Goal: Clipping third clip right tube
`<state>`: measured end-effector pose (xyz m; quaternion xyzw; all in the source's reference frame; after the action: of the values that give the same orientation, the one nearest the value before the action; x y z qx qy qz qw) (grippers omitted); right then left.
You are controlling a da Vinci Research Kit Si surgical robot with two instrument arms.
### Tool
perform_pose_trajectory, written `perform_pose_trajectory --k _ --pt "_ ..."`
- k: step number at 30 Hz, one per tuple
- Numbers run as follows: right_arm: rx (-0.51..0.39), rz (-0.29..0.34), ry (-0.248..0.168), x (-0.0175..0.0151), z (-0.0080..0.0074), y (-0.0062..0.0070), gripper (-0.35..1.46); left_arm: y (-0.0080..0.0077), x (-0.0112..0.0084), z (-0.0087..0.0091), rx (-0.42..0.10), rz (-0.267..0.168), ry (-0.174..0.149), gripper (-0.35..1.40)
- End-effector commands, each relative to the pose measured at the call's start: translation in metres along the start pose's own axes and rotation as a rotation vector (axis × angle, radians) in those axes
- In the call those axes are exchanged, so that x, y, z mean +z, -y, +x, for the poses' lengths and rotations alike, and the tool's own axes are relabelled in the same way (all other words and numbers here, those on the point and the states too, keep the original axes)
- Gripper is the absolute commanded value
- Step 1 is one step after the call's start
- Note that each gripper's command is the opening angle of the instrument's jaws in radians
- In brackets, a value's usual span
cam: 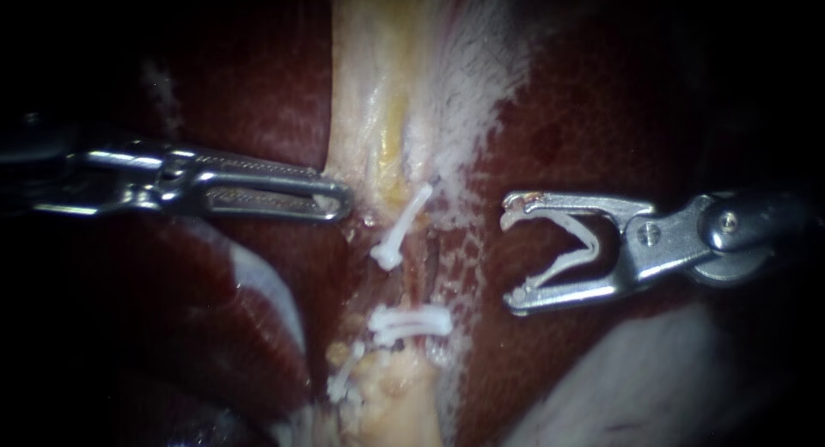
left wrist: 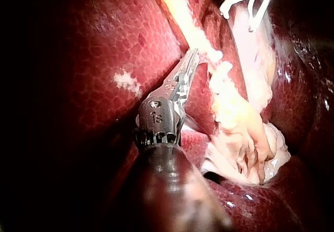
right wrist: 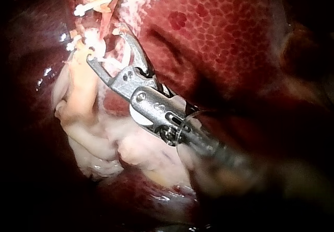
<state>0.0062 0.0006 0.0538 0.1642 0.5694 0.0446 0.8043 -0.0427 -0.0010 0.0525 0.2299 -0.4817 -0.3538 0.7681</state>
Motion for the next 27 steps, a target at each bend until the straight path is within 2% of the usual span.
perform_pose_trajectory --k 1,5,14,18,21,27 --pt "0.0 0.0 0.0 0.0 0.0 0.0 0.6 0.0 -0.0001 0.0 0.0 0.0 0.0 -0.35" --pt "-0.002 -0.001 0.001 0.0003 -0.0002 0.0002 0.6 -0.0001 -0.0004 -0.0001 0.0 0.003 -0.001 -0.35" --pt "0.008 -0.011 0.004 0.0022 -0.0011 0.0008 0.6 -0.0004 -0.0028 -0.001 -0.005 0.0 0.0 -0.35" --pt "0.028 -0.017 0.006 0.0033 -0.0015 0.0011 0.6 -0.0002 -0.0046 -0.002 -0.011 -0.009 -0.001 -0.35" --pt "0.039 -0.021 0.007 0.0039 -0.0016 0.001 0.6 0.0002 -0.006 -0.0027 -0.023 -0.011 0.011 -0.35" --pt "0.068 -0.031 0.008 0.0049 -0.002 0.0007 0.6 0.0013 -0.0081 -0.0038 -0.014 -0.013 0.027 -0.35"
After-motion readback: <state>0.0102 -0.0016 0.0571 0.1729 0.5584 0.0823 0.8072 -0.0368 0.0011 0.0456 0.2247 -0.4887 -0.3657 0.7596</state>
